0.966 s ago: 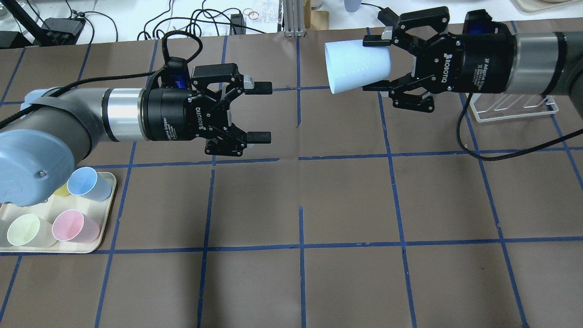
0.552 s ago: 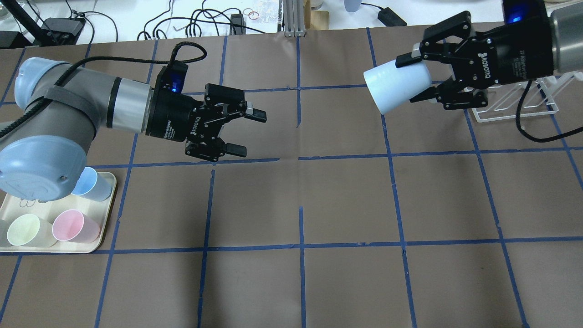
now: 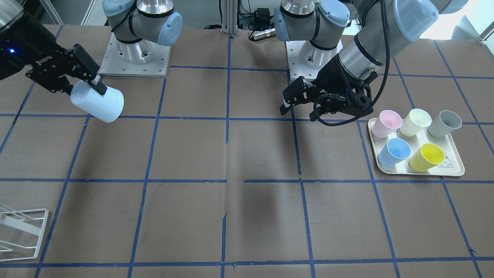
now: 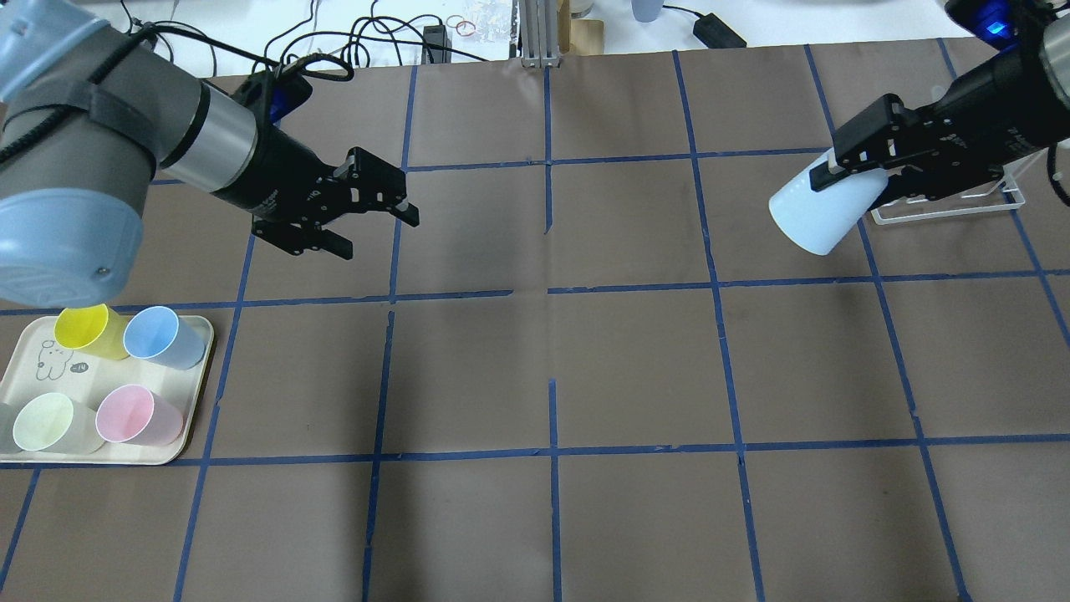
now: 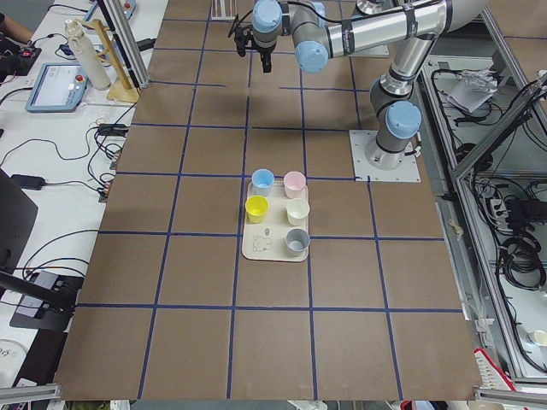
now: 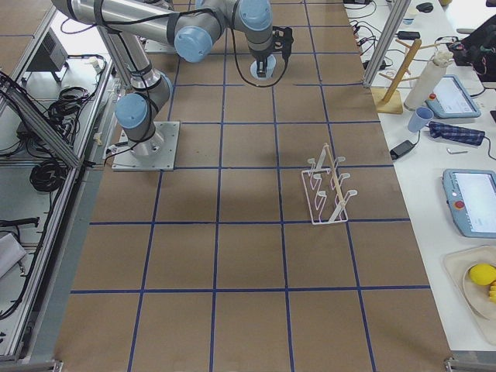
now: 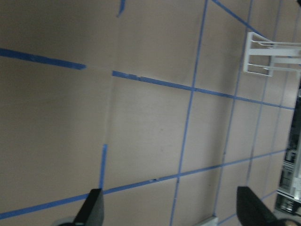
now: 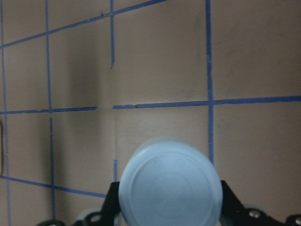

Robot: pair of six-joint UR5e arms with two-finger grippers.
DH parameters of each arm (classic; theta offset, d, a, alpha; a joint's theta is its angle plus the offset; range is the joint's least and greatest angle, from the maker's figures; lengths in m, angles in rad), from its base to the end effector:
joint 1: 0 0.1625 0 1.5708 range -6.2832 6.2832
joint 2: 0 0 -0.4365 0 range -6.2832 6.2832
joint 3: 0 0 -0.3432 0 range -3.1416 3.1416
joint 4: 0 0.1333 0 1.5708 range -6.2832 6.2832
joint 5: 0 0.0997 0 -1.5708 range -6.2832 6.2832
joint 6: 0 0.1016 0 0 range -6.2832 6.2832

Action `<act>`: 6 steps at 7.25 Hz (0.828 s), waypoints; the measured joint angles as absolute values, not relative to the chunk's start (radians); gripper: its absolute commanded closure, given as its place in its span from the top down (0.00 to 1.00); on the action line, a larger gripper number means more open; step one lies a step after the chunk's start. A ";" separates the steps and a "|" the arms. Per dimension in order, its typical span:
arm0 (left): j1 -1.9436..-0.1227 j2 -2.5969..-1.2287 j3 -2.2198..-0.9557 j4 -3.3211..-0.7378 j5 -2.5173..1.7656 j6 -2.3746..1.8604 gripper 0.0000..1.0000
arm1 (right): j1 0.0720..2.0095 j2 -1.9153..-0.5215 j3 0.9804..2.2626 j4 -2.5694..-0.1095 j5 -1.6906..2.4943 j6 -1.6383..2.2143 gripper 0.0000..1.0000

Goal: Transfer IKEA cup to right arm and place on rack

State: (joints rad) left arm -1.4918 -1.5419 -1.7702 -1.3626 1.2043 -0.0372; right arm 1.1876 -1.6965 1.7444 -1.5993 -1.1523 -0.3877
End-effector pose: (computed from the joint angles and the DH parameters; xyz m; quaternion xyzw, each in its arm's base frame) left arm -0.1353 -0.4409 0.4496 0.0537 -0.9816 0.0223 0.1818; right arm 0.0176 -0.4232 0.4844 -0.0002 0.9781 -0.0693 0.1960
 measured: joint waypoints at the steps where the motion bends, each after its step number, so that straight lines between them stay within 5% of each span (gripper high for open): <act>1: -1.521 -1.551 -1.701 -1.405 1.342 -0.037 1.00 | 1.176 -1.669 1.741 -1.665 -1.236 -0.461 0.25; 6: -1.572 -1.529 -1.564 -1.513 1.586 -0.029 1.00 | 1.080 -1.459 1.600 -1.820 -1.395 -0.735 0.25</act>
